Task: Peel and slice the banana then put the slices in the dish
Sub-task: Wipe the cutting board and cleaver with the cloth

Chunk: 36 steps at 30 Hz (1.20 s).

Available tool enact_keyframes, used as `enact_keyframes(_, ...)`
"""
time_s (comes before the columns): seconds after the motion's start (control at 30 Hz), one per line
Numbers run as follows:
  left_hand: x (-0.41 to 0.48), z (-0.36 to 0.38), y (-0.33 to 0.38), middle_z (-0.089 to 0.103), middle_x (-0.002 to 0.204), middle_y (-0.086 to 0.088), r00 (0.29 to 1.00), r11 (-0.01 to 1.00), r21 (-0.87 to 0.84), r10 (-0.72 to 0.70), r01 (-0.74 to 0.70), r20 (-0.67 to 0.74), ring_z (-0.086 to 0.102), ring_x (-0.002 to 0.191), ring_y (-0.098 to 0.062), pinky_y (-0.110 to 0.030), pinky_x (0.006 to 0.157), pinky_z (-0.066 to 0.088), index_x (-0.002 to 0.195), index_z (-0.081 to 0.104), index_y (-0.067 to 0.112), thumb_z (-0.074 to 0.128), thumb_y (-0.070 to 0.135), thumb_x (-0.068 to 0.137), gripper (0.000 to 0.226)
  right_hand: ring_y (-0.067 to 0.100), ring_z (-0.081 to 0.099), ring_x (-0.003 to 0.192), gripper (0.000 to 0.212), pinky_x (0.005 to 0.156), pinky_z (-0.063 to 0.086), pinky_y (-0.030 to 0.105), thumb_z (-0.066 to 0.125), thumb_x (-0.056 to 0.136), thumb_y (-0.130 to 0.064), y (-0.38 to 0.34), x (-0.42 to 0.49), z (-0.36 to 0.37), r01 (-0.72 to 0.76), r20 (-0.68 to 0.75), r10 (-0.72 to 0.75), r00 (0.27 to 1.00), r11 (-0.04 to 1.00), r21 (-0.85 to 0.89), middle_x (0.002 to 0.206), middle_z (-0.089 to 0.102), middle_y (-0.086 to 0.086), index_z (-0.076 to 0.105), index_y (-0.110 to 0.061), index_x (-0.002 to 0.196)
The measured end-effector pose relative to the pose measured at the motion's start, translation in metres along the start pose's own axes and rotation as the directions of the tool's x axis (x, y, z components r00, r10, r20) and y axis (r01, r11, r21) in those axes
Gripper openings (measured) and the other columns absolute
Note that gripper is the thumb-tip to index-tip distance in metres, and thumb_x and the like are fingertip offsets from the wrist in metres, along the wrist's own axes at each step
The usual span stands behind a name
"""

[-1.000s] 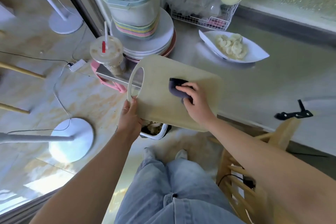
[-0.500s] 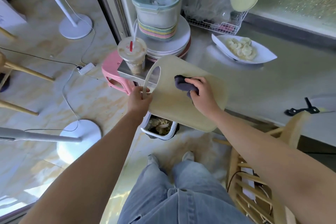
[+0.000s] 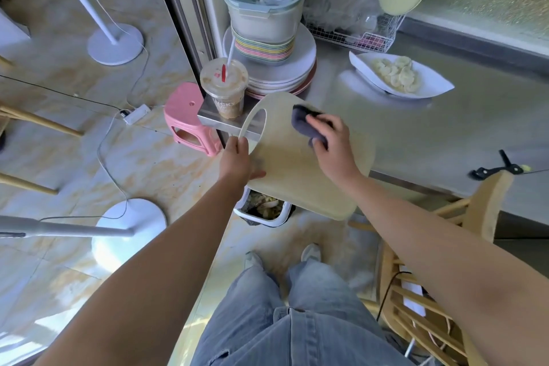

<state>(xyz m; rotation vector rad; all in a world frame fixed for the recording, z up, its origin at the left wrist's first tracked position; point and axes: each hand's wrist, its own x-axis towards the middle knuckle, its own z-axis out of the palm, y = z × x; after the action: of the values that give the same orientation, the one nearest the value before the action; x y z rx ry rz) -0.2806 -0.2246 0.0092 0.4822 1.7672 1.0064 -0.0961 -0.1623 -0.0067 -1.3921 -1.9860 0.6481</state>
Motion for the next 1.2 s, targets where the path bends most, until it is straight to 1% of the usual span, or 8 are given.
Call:
enact_keyframes(0.13,0.003,-0.011,-0.005,0.041,0.104,-0.006,0.995,0.996,-0.027,0.088,-0.089,-0.049,0.047,0.092,-0.023,-0.053,0.071,0.058,0.117,0.048,0.004,0.046,0.017,0.098,0.023,0.03,0.047,0.112,0.05,0.102,0.035,0.031,0.05,0.076,0.008,-0.005,-0.022,0.015,0.058,0.21,-0.061,0.976,0.998,0.024,0.117,0.051,0.012,0.065,-0.01,0.12)
enact_keyframes(0.23,0.008,-0.021,-0.007,0.045,0.1,-0.005,0.991,0.994,-0.027,0.108,-0.11,-0.076,0.051,0.09,-0.023,-0.053,0.076,0.057,0.125,0.046,0.003,0.046,0.017,0.098,0.03,0.028,0.049,0.111,0.049,0.102,0.039,0.035,0.047,0.073,0.009,-0.004,-0.011,0.003,0.068,0.144,-0.077,0.987,0.995,0.066,0.113,0.052,0.011,0.07,-0.01,0.112)
enact_keyframes(0.33,0.005,-0.02,-0.003,0.043,0.091,-0.001,0.981,0.981,-0.079,0.169,-0.177,-0.094,0.049,0.086,-0.019,-0.041,0.067,0.061,0.101,0.05,0.009,0.042,0.021,0.101,0.014,0.031,0.047,0.114,0.051,0.105,0.036,0.035,0.048,0.076,0.011,-0.004,0.007,0.003,0.013,0.042,-0.015,0.999,1.0,0.025,0.116,0.049,0.015,0.065,-0.008,0.119)
enact_keyframes(0.4,0.004,-0.017,0.0,0.037,0.082,0.003,0.969,0.971,-0.093,0.206,-0.219,-0.134,0.046,0.076,-0.014,-0.03,0.058,0.059,0.086,0.046,0.017,0.038,0.025,0.103,0.02,0.031,0.049,0.113,0.05,0.103,0.038,0.034,0.048,0.075,0.011,-0.007,0.0,0.011,0.044,0.14,-0.049,0.989,0.998,0.037,0.116,0.05,0.014,0.066,-0.009,0.118)
enact_keyframes(0.5,0.009,-0.018,-0.004,0.034,0.079,0.003,0.957,0.964,-0.057,0.247,-0.258,-0.155,0.045,0.067,-0.011,-0.027,0.056,0.057,0.089,0.044,0.013,0.036,0.028,0.104,0.023,0.021,0.05,0.109,0.045,0.094,0.046,0.035,0.05,0.077,0.011,-0.006,-0.024,0.014,0.099,0.328,-0.118,0.937,0.992,0.075,0.114,0.05,0.008,0.07,-0.01,0.112)
enact_keyframes(0.7,0.008,-0.016,-0.004,0.034,0.08,0.004,0.95,0.956,-0.066,0.272,-0.285,-0.151,0.042,0.073,-0.012,-0.028,0.056,0.057,0.084,0.043,0.017,0.036,0.027,0.103,0.023,0.03,0.05,0.11,0.048,0.102,0.039,0.035,0.051,0.077,0.01,-0.014,0.008,0.004,0.138,0.081,-0.14,0.987,0.99,0.034,0.113,0.05,0.015,0.066,-0.009,0.119)
enact_keyframes(1.0,0.0,-0.024,-0.006,0.037,0.075,0.006,0.925,0.939,-0.123,0.285,-0.323,-0.249,0.043,0.065,-0.004,-0.024,0.055,0.055,0.093,0.046,0.012,0.036,0.025,0.104,0.019,0.023,0.046,0.109,0.044,0.1,0.032,0.026,0.052,0.08,0.012,0.002,-0.042,0.021,0.136,0.44,-0.132,0.888,0.99,0.023,0.113,0.051,0.007,0.073,-0.015,0.108)
enact_keyframes(1.2,-0.004,-0.019,0.001,0.037,0.076,0.007,0.921,0.927,-0.148,0.304,-0.345,-0.245,0.044,0.067,-0.003,-0.03,0.06,0.058,0.091,0.047,0.015,0.036,0.024,0.104,0.02,0.03,0.049,0.104,0.051,0.095,0.043,0.036,0.052,0.074,0.016,-0.015,-0.003,0.013,0.175,0.09,-0.176,0.98,0.984,0.023,0.111,0.051,0.014,0.07,-0.012,0.113)
